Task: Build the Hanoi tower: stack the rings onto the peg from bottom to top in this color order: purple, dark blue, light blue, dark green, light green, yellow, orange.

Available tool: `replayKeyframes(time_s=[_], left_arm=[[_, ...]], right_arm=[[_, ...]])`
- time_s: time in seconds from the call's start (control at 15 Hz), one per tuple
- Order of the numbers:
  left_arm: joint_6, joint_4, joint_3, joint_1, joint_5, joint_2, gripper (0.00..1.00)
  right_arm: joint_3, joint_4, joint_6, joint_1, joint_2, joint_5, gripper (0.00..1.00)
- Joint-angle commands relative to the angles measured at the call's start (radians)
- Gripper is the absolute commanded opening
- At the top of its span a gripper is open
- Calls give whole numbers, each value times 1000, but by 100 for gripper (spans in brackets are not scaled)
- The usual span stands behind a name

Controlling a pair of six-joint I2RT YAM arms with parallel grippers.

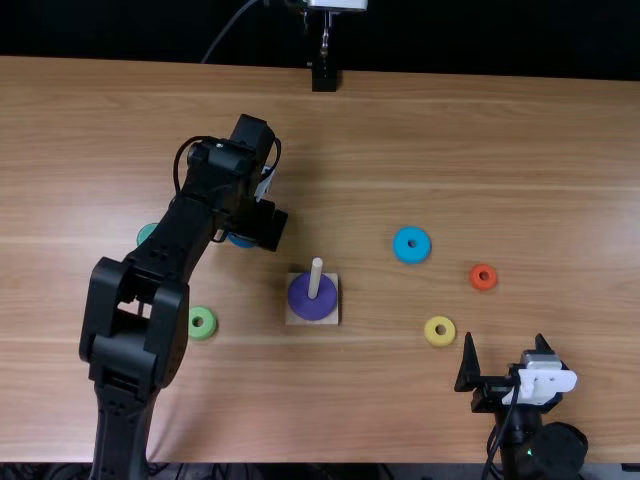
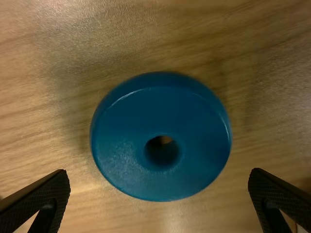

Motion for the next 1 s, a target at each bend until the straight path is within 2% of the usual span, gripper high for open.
replayKeyframes(time_s=[0.0, 0.67, 0.73, 0.8, 0.87, 0.93], left_arm=[[10, 1, 32, -1, 9, 21, 100], [10, 52, 32, 10, 9, 61, 100], [10, 52, 32, 10, 9, 61, 87], [12, 54, 32, 10, 7, 61, 49], [12, 67, 32, 13, 6, 60, 19], [12, 93, 30, 14, 6, 60, 0]], right_arm=[[-65, -72, 0, -13, -12, 4, 100], [-66, -72, 0, -13, -12, 4, 100], [-65, -72, 0, -13, -12, 4, 100], [-66, -72, 0, -13, -12, 4, 100], [-65, -72, 0, -13, -12, 4, 100], [-65, -72, 0, -13, -12, 4, 100]])
